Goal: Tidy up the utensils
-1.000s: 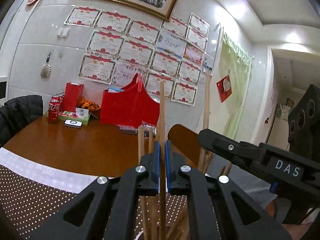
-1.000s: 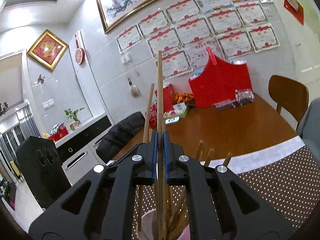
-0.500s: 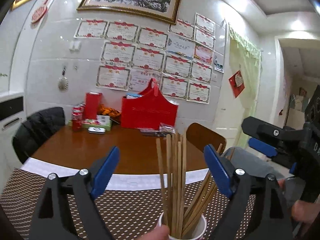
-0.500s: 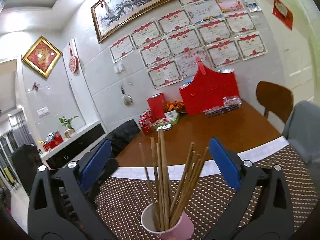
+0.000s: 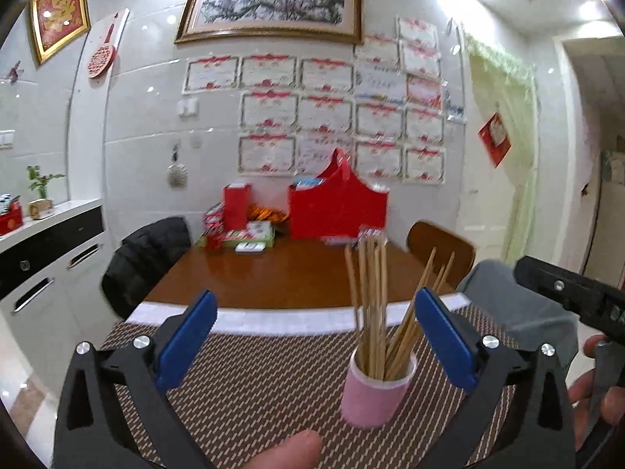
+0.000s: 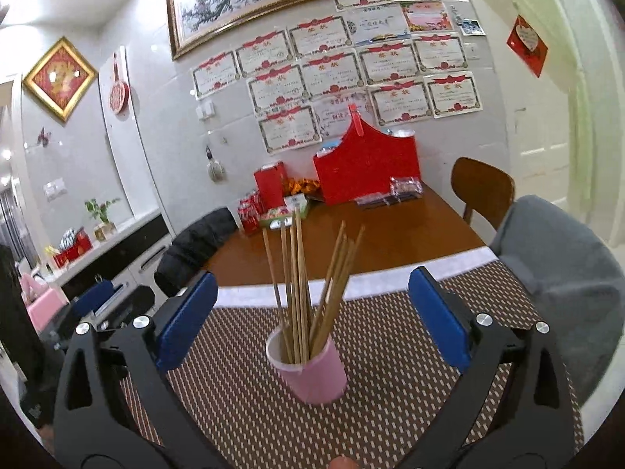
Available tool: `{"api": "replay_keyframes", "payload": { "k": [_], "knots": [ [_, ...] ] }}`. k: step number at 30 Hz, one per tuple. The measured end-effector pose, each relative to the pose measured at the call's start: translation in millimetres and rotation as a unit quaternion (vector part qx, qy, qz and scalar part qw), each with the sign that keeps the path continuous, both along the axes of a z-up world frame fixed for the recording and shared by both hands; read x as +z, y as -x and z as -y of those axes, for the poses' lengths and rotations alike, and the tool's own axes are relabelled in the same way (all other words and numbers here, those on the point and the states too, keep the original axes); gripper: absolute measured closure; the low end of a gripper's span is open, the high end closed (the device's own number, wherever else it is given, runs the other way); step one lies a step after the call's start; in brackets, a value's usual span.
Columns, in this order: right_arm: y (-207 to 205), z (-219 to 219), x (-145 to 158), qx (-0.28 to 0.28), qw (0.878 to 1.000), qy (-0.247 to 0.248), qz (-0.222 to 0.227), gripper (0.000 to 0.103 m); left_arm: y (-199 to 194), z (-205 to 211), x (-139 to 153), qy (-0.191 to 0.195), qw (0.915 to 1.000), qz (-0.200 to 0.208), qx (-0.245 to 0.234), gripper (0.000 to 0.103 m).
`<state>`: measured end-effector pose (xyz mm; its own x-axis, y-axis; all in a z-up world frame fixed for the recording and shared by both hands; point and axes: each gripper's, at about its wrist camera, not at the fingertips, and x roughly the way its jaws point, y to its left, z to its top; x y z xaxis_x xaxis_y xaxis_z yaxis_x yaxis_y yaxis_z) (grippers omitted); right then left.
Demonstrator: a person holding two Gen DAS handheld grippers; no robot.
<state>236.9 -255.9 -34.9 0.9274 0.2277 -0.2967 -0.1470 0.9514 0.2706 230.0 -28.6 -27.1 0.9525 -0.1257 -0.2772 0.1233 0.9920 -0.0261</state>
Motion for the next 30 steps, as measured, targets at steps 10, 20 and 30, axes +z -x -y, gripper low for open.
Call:
{"api": "replay_keyframes", "payload": {
  "k": [10, 20, 30],
  "knots": [
    [54.3, -24.7, -14.4, -0.017, 0.998, 0.056, -0.025, 0.006, 58.6, -14.8, -1.8, -0.004, 0.9994, -0.027, 0.019, 0.003],
    [85.6, -38.8, -13.3, -0.043, 0.996, 0.079, -0.017, 0.006, 97.4, -21.5, 5.4, -0.005, 0.9994, -0.023, 0.026, 0.003],
    [100.9, -42.3, -9.7, -0.055, 0.995, 0.088, -0.005, 0.006, 116.1, -23.5, 12.1, -0.004, 0.9995, -0.014, 0.029, 0.003]
  ]
}}
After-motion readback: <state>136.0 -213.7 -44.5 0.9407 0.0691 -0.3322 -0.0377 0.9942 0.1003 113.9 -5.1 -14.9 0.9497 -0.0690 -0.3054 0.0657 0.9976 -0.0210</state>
